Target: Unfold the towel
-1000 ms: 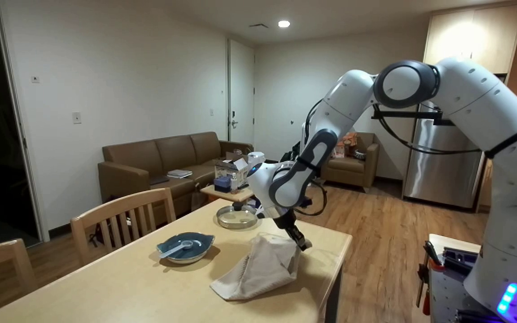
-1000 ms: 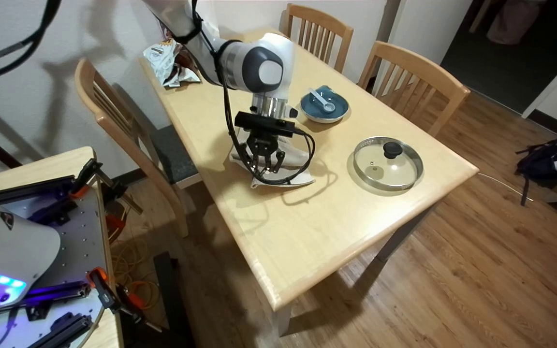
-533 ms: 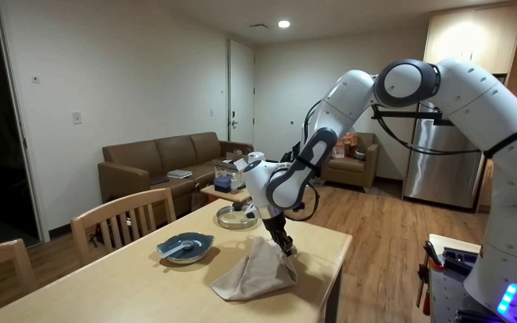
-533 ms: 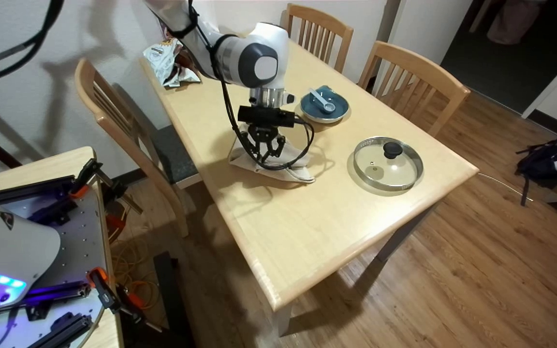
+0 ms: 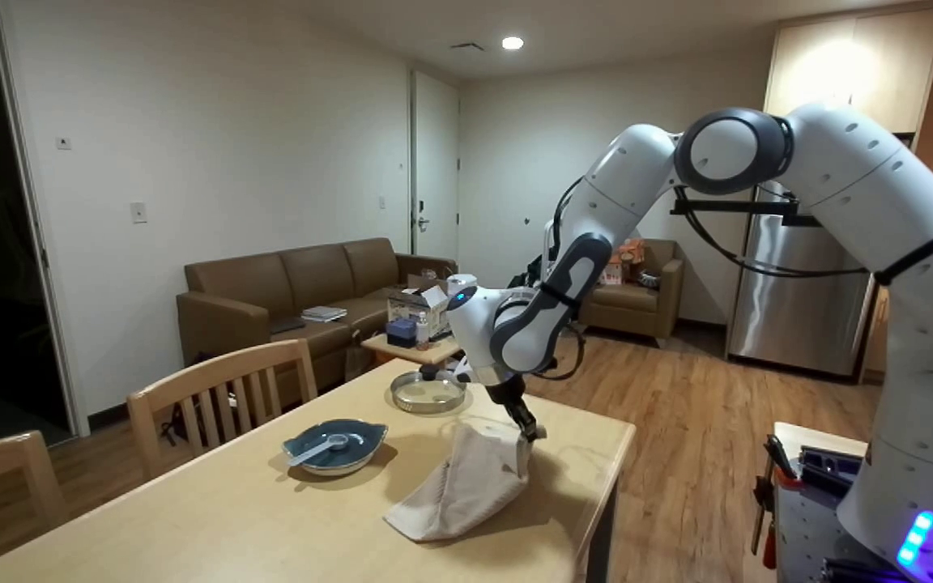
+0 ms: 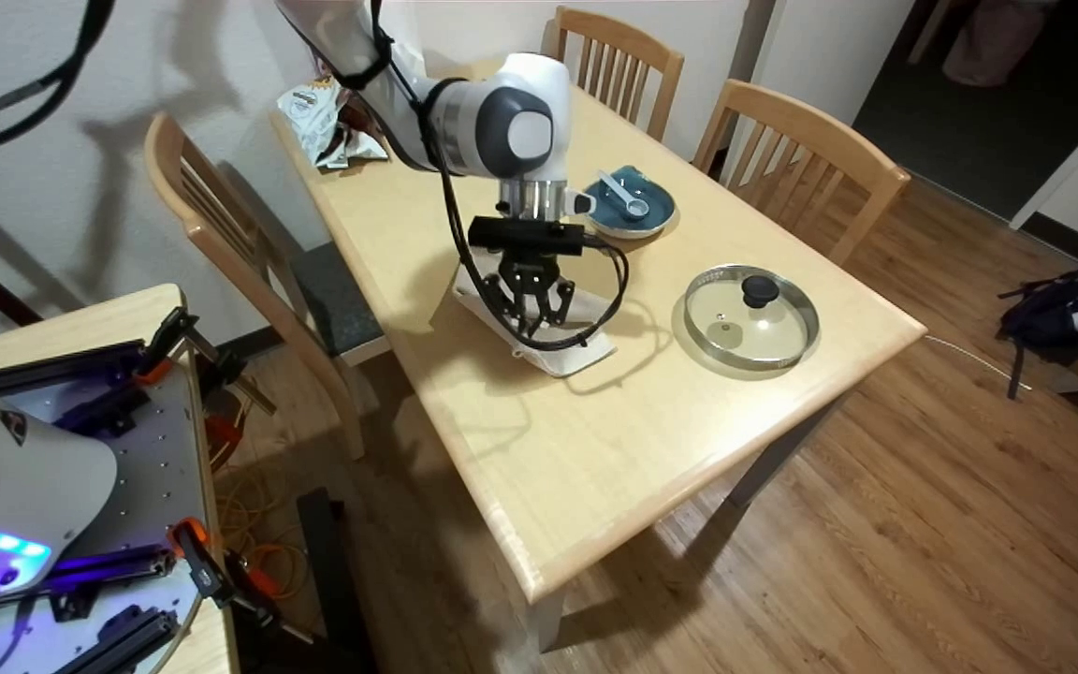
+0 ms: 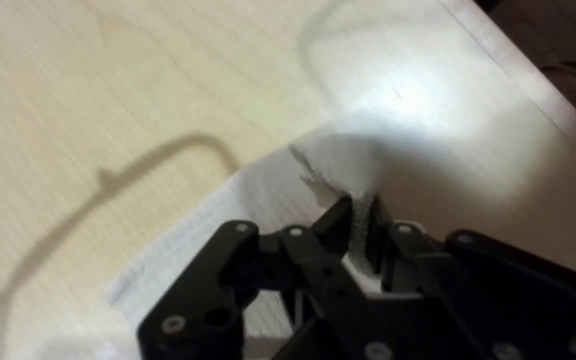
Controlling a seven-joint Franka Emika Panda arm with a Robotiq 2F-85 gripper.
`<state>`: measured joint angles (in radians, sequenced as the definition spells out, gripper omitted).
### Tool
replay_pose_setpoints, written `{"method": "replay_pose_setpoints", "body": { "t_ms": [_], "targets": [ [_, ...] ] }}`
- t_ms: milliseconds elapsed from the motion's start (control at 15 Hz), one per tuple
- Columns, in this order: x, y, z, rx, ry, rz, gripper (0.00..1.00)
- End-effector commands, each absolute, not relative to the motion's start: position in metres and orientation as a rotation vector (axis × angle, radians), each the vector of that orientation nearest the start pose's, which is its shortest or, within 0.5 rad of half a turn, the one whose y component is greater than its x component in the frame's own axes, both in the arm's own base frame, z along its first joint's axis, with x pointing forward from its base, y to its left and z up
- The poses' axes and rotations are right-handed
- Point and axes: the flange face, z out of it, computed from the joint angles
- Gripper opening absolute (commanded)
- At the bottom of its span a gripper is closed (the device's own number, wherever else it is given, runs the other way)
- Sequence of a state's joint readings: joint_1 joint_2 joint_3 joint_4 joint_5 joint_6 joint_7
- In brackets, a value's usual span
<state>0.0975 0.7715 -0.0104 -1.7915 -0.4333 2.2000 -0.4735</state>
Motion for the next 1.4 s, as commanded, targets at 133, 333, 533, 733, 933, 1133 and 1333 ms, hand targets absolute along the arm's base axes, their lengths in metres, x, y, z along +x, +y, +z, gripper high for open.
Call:
{"method": "replay_pose_setpoints", "body": {
  "t_ms": [133, 333, 533, 733, 933, 1133, 1333],
  "targets": [
    [0.589, -0.034, 0.102, -3.186, -1.176, 1.029, 0.04],
    [0.583, -0.047, 0.080, -3.074, -1.215, 1.175, 0.04],
    [0.578, -0.043, 0.077, -3.075, -1.193, 1.144, 0.09],
    [0.578, -0.041, 0.068, -3.063, -1.202, 1.157, 0.09],
    [0.576, -0.049, 0.072, -3.076, -1.197, 1.174, 0.04],
    [0.570, -0.065, 0.074, -3.028, -1.236, 1.200, 0.04],
    [0.567, -0.080, 0.065, -2.891, -1.371, 1.199, 0.04]
  ]
}}
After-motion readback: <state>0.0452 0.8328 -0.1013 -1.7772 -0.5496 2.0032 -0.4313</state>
